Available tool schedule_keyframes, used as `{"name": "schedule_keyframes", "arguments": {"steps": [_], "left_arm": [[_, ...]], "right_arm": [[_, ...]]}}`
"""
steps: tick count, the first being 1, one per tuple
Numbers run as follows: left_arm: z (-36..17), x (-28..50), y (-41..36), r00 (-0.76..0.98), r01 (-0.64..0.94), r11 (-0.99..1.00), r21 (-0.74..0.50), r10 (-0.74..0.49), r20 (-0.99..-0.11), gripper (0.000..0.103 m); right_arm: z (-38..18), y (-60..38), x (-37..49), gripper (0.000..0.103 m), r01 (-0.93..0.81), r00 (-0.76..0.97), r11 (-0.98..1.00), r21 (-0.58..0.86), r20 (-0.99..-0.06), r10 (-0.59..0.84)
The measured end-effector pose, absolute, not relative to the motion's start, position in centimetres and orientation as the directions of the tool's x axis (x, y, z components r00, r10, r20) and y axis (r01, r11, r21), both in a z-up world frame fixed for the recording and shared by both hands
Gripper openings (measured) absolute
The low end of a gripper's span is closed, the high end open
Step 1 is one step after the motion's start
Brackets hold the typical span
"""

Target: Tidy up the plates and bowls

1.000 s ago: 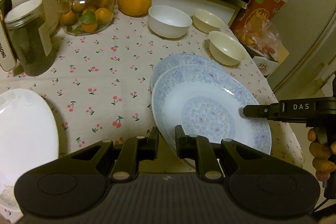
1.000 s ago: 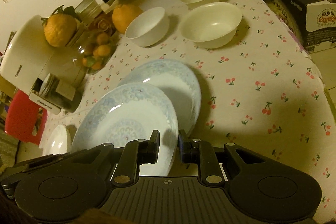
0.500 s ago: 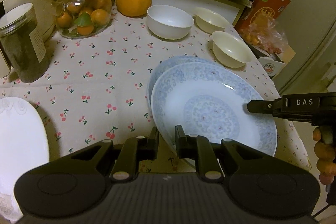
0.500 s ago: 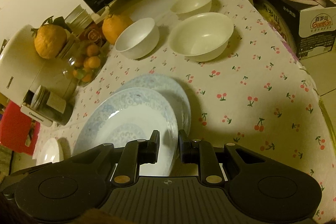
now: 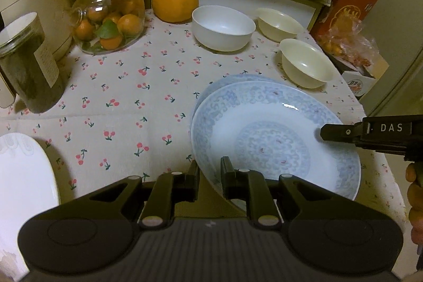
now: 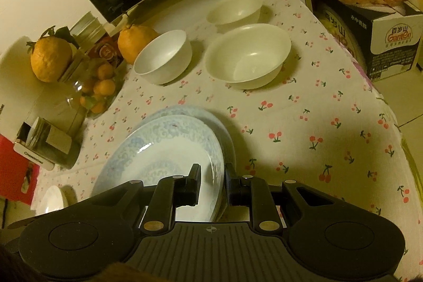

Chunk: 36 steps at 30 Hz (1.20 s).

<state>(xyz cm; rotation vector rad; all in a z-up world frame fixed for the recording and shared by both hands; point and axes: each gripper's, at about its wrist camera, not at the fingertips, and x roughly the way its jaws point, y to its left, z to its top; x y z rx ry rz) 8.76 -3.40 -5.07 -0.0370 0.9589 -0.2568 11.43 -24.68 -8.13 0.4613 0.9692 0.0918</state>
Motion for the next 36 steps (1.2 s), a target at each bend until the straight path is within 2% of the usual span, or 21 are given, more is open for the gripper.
{"name": "schedule_keyframes", "arguments": {"steps": [7, 15, 26, 36], "left_arm": [[-5.3, 9.1, -4.0, 0.549, 0.192, 0.975, -0.108, -0.198, -0.812, 0.015], [-5.5, 8.8, -4.7, 0.575, 0.215, 0.976, -0.044, -0.163, -0.802, 0.017], [-6.1, 7.8, -6.2, 0.637, 0.278, 0.955, 0.106, -0.100, -0.764, 0.020], [-6.0, 7.8, -6.1, 0.636, 0.274, 0.957, 0.098, -0.104, -0.765, 0.020]], "right_arm": [[-8.3, -24.5, 11.8, 0.014, 0.149, 0.572, 0.903, 0.403, -0.780, 0.253], [-8.2, -24.1, 12.1, 0.014, 0.133, 0.583, 0.920, 0.369, -0.779, 0.229], [-7.8, -22.6, 11.9, 0.012, 0.043, 0.624, 0.974, 0.220, -0.768, 0.146], [-7.9, -22.2, 11.9, 0.011, 0.031, 0.628, 0.982, 0.184, -0.768, 0.124]]}}
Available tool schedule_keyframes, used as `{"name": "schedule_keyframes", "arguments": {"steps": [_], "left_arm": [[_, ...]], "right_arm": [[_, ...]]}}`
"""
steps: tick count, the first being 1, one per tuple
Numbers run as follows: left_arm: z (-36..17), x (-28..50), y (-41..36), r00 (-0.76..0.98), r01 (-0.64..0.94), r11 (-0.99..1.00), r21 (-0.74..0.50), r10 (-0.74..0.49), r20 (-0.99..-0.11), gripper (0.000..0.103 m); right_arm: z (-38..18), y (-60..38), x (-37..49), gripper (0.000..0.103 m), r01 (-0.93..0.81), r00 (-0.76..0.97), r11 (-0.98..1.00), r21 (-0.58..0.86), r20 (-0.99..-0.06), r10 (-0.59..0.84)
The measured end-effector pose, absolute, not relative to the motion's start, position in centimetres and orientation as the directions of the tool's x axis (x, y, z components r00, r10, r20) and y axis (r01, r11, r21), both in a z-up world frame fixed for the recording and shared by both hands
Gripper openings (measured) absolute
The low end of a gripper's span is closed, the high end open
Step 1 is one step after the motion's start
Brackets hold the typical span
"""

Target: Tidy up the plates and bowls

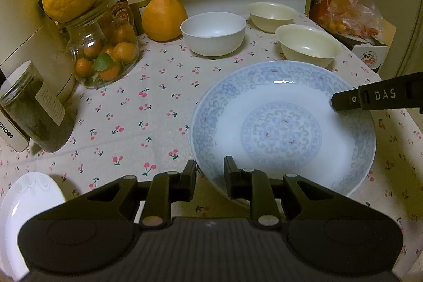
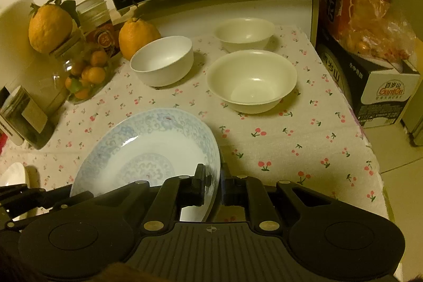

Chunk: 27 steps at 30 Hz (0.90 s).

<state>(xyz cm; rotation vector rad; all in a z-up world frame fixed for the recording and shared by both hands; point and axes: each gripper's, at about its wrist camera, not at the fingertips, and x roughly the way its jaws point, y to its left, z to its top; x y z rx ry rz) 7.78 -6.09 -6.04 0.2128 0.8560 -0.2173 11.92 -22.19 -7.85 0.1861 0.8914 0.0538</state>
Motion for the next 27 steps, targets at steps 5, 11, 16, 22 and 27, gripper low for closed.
{"name": "schedule_keyframes", "arguments": {"steps": [5, 11, 16, 22, 27], "left_arm": [[-6.0, 7.9, -5.9, 0.631, 0.279, 0.956, 0.085, -0.116, -0.767, 0.020], [-5.9, 7.6, -6.2, 0.645, 0.300, 0.946, 0.126, -0.104, -0.757, 0.020], [-5.9, 7.5, -6.4, 0.651, 0.308, 0.941, 0.144, -0.098, -0.753, 0.020], [-6.0, 7.4, -6.5, 0.659, 0.318, 0.933, 0.166, -0.092, -0.747, 0.020], [-6.0, 7.4, -6.6, 0.658, 0.320, 0.933, 0.166, -0.093, -0.747, 0.020]], "right_arm": [[-7.8, -22.1, 11.9, 0.010, 0.028, 0.627, 0.985, 0.167, -0.771, 0.113], [-7.8, -21.2, 12.0, 0.012, -0.007, 0.623, 0.996, 0.091, -0.778, 0.076], [-7.9, -20.5, 12.0, 0.014, -0.035, 0.620, 0.999, 0.035, -0.783, 0.049], [-8.5, -19.6, 11.9, 0.015, -0.065, 0.613, 0.997, -0.030, -0.790, 0.016], [-8.5, -19.7, 11.9, 0.015, -0.064, 0.613, 0.998, -0.026, -0.790, 0.019]]}}
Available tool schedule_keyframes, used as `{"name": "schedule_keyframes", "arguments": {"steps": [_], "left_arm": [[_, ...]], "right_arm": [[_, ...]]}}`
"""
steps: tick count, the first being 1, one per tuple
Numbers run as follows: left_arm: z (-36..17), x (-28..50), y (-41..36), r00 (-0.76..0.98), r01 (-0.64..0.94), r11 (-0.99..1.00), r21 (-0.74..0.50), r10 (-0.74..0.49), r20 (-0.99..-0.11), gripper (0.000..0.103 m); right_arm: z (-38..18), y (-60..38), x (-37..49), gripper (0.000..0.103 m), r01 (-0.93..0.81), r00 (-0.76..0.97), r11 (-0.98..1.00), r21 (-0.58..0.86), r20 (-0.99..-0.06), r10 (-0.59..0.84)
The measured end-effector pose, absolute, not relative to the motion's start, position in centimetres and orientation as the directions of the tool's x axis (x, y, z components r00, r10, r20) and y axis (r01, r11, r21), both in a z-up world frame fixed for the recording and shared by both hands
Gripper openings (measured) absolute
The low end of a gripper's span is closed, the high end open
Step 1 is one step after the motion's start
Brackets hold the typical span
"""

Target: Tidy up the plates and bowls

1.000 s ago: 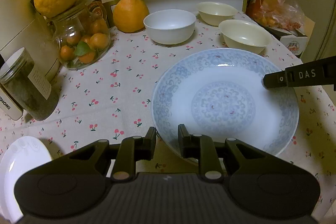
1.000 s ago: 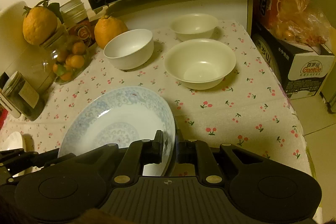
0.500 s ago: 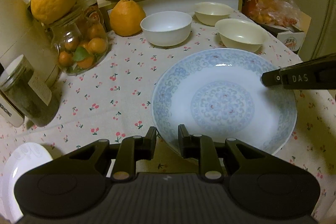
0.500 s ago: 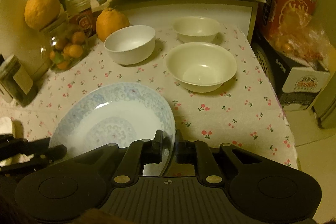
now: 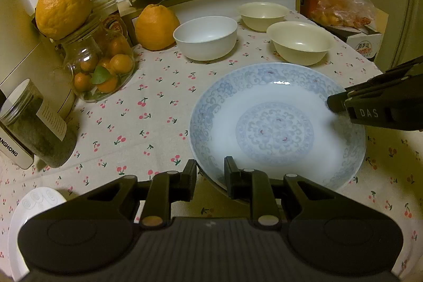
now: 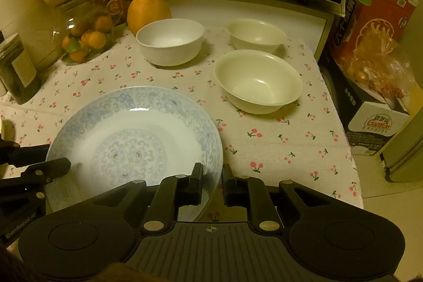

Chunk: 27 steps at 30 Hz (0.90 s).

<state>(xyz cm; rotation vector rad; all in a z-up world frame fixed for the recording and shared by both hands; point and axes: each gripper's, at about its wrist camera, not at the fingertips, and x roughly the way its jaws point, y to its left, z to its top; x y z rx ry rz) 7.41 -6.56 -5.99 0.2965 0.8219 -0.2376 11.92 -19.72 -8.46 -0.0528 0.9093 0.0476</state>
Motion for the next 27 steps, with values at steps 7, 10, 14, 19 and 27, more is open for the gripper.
{"name": "schedule_keyframes", "arguments": {"steps": [7, 10, 14, 19, 27], "left_arm": [[-5.9, 7.4, -6.3, 0.651, 0.323, 0.935, 0.146, -0.107, -0.752, 0.024], [-5.9, 7.5, -6.2, 0.646, 0.328, 0.935, 0.138, -0.115, -0.755, 0.027], [-5.7, 7.5, -6.0, 0.641, 0.327, 0.937, 0.123, -0.124, -0.758, 0.027], [-5.3, 7.4, -5.7, 0.623, 0.339, 0.937, 0.087, -0.154, -0.767, 0.037], [-4.2, 6.9, -5.3, 0.596, 0.369, 0.929, 0.015, -0.224, -0.771, 0.061]], "right_arm": [[-8.5, -19.8, 11.8, 0.018, -0.054, 0.607, 0.999, -0.004, -0.794, 0.030], [-8.4, -20.0, 11.8, 0.018, -0.053, 0.599, 0.999, 0.011, -0.800, 0.041], [-8.3, -20.7, 11.8, 0.019, -0.024, 0.580, 0.997, 0.072, -0.811, 0.073], [-8.0, -21.4, 11.9, 0.025, 0.011, 0.568, 0.990, 0.140, -0.815, 0.109], [-6.5, -21.3, 11.4, 0.061, 0.009, 0.586, 0.980, 0.198, -0.795, 0.155]]}}
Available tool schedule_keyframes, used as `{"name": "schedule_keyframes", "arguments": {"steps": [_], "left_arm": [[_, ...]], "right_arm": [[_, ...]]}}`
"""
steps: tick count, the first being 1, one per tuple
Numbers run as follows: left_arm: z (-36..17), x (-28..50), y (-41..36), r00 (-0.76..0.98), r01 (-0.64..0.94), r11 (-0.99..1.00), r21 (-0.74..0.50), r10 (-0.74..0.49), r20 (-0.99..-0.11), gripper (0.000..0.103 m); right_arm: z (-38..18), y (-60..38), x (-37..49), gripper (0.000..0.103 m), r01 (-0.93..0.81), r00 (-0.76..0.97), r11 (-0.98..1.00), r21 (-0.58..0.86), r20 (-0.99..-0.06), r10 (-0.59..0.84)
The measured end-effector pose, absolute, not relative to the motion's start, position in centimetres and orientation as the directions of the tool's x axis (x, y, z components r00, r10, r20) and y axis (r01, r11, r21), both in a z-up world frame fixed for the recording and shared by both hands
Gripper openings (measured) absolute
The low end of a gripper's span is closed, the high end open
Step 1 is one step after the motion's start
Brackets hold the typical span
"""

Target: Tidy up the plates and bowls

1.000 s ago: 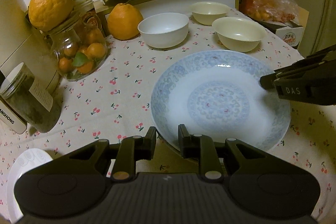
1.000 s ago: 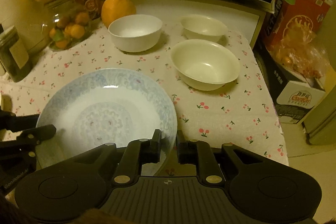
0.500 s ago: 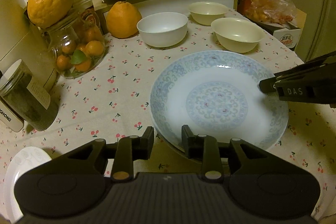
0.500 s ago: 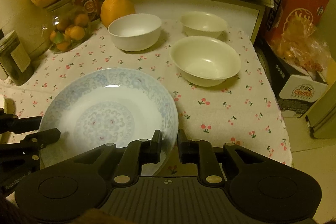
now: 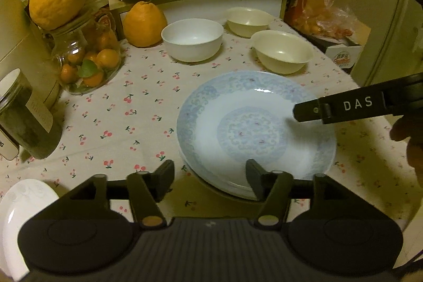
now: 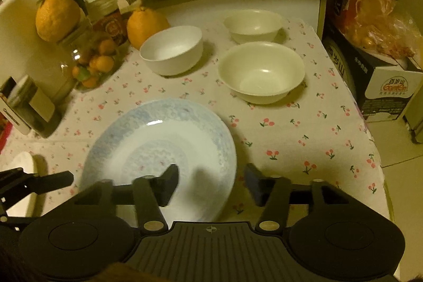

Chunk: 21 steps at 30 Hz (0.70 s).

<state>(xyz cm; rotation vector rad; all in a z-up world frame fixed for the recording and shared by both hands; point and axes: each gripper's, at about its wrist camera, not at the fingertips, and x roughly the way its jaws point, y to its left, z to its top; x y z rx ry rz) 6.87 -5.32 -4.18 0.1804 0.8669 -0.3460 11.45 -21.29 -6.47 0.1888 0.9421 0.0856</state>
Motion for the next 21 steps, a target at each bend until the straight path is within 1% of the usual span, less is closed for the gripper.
{"name": "schedule_keyframes", "arguments": {"steps": [2, 3, 5, 10, 14, 18, 21], "left_arm": [[-3.9, 6.9, -5.2, 0.585, 0.377, 0.926, -0.003, -0.240, -0.774, 0.072], [-3.7, 6.8, -5.0, 0.582, 0.381, 0.925, -0.010, -0.248, -0.774, 0.074], [-3.5, 6.6, -4.9, 0.579, 0.384, 0.923, -0.012, -0.251, -0.776, 0.082], [-3.1, 6.3, -4.0, 0.561, 0.392, 0.920, -0.011, -0.249, -0.789, 0.094], [-2.5, 6.2, -2.7, 0.564, 0.385, 0.923, -0.009, -0.243, -0.789, 0.098], [-1.9, 6.3, -0.8, 0.570, 0.356, 0.934, -0.017, -0.232, -0.789, 0.099], [-1.4, 6.4, 0.7, 0.573, 0.333, 0.942, -0.032, -0.229, -0.787, 0.101]], "right_arm": [[-6.1, -21.1, 11.3, 0.069, 0.010, 0.587, 0.979, 0.202, -0.794, 0.158], [-5.9, -21.1, 11.2, 0.073, 0.011, 0.588, 0.978, 0.207, -0.793, 0.161], [-5.7, -20.9, 11.0, 0.075, 0.005, 0.585, 0.976, 0.218, -0.792, 0.174], [-5.0, -20.1, 10.5, 0.082, -0.011, 0.567, 0.974, 0.224, -0.801, 0.191], [-4.4, -19.3, 10.0, 0.082, -0.040, 0.554, 0.965, 0.258, -0.799, 0.236], [-3.9, -18.5, 9.6, 0.086, -0.059, 0.540, 0.947, 0.317, -0.788, 0.297], [-3.6, -17.6, 9.5, 0.086, -0.070, 0.531, 0.932, 0.356, -0.778, 0.337]]}}
